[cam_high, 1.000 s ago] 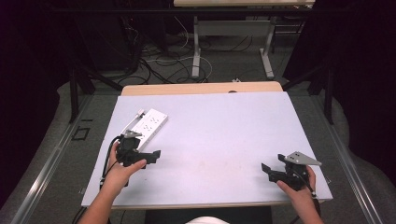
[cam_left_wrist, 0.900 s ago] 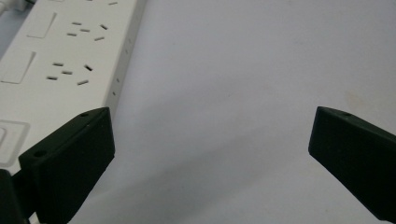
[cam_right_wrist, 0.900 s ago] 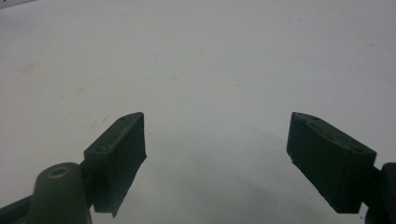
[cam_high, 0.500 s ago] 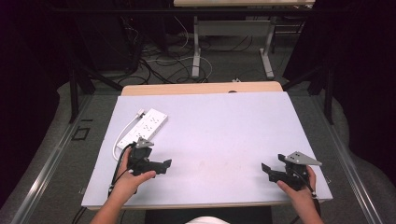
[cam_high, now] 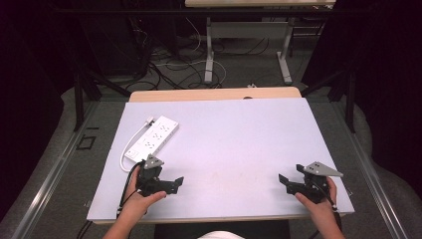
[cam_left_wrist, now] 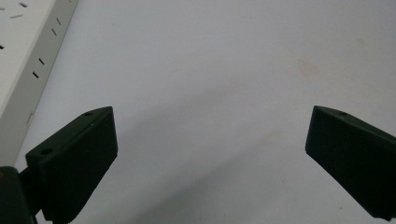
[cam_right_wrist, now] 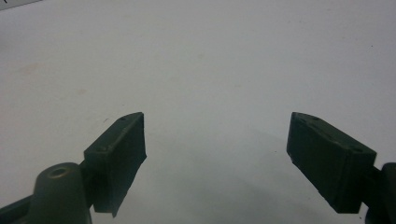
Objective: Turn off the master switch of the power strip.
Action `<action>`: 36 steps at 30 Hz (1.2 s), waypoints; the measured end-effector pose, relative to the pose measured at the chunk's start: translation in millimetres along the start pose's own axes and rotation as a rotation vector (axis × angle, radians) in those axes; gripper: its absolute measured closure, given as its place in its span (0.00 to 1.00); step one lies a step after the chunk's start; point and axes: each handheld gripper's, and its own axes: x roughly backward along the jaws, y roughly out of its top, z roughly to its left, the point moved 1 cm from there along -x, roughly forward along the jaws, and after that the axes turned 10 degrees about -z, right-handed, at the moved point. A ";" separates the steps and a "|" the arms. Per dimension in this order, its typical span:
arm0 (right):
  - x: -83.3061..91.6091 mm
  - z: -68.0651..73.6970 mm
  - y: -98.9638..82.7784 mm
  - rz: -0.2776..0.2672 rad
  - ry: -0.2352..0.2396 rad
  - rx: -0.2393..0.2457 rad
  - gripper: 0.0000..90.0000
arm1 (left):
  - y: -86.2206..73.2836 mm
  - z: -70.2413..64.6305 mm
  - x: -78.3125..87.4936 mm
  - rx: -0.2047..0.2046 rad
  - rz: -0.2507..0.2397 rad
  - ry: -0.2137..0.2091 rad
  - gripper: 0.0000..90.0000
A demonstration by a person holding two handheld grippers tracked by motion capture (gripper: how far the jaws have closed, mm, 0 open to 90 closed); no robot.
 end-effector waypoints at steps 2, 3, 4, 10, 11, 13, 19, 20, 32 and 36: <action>0.1 -0.3 0.0 0.000 0.000 0.002 0.21 | -2.3 -1.5 -0.6 0.013 -0.009 -0.003 0.03; 0.1 -0.6 -0.1 -0.001 0.000 0.003 0.21 | -3.4 -1.9 -1.0 0.012 -0.010 -0.001 0.03; 0.2 -0.7 -0.2 0.001 0.000 0.001 0.21 | -4.4 -1.8 -1.0 0.003 -0.006 0.003 0.03; 1.3 -0.8 0.2 0.002 -0.002 0.001 0.21 | -9.2 -1.4 -1.4 -0.006 -0.007 -0.001 0.03; 1.6 -0.5 0.4 0.004 -0.004 0.000 0.21 | -10.1 -1.6 -1.7 0.000 -0.005 -0.005 0.03; 1.0 -0.1 0.3 -0.009 -0.006 -0.003 0.21 | -11.7 -1.6 -2.8 0.005 -0.005 -0.005 0.03; 1.2 -1.0 0.0 -0.006 -0.004 0.003 0.21 | -15.0 -3.7 -6.5 0.022 -0.008 -0.010 0.03; 1.2 -0.9 0.0 -0.006 -0.003 0.003 0.21 | -16.0 -5.5 -7.7 0.040 -0.011 -0.008 0.03; 0.5 -0.4 -0.5 -0.008 -0.001 0.000 0.21 | -20.2 -10.3 -15.7 -0.016 0.013 -0.019 0.04; 0.3 -0.7 -0.8 -0.006 0.002 0.003 0.21 | -20.8 -12.6 -17.1 -0.021 0.016 -0.019 0.04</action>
